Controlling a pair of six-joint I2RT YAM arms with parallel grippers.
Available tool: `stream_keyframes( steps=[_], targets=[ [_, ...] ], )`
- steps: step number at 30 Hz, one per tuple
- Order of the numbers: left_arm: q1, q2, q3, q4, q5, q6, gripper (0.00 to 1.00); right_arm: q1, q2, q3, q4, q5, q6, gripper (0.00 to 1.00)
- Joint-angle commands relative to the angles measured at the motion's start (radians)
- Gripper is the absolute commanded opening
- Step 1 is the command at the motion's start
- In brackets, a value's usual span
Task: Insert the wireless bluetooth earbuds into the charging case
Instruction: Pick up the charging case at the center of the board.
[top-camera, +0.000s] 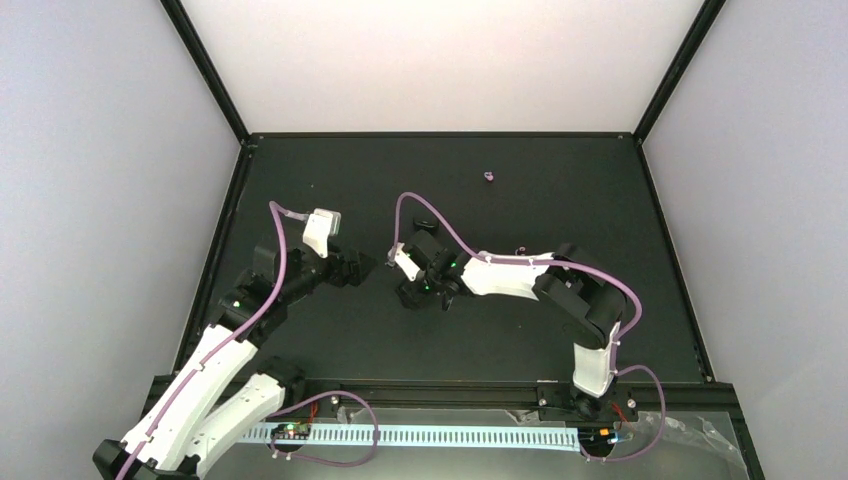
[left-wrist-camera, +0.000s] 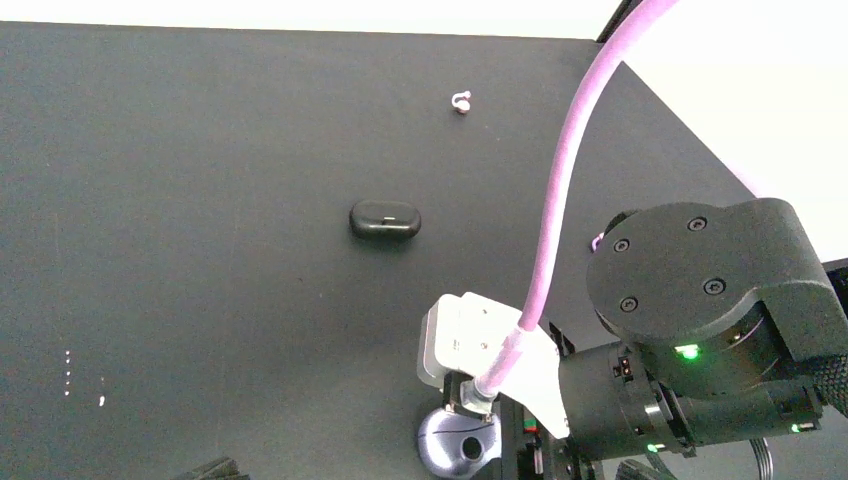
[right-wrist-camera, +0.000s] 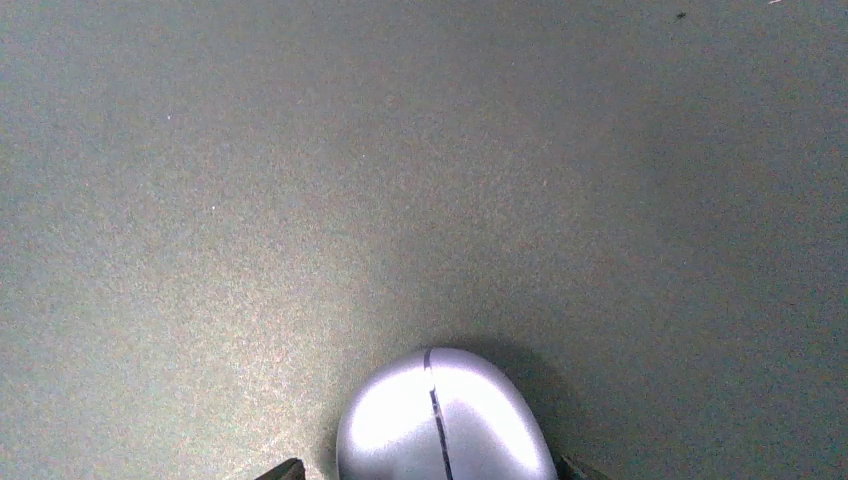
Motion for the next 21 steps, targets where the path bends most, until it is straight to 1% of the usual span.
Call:
stream_keyframes(
  steps=[1,8,17,21],
  targets=[
    [0.003,0.000,0.003,0.021,0.021,0.013,0.99,0.024,-0.021,0.003,-0.080,0.053,-0.041,0.64],
    [0.003,0.003,0.001,0.025,0.027,0.013,0.99,0.060,-0.027,-0.012,-0.083,0.072,-0.062,0.65],
    [0.003,0.002,0.001,0.023,0.025,0.013,0.99,0.061,-0.007,-0.001,-0.067,0.098,-0.062,0.56],
    [0.003,0.001,0.001,0.022,0.021,0.013,0.99,0.060,-0.007,-0.007,-0.049,0.117,-0.060,0.47]
  ],
)
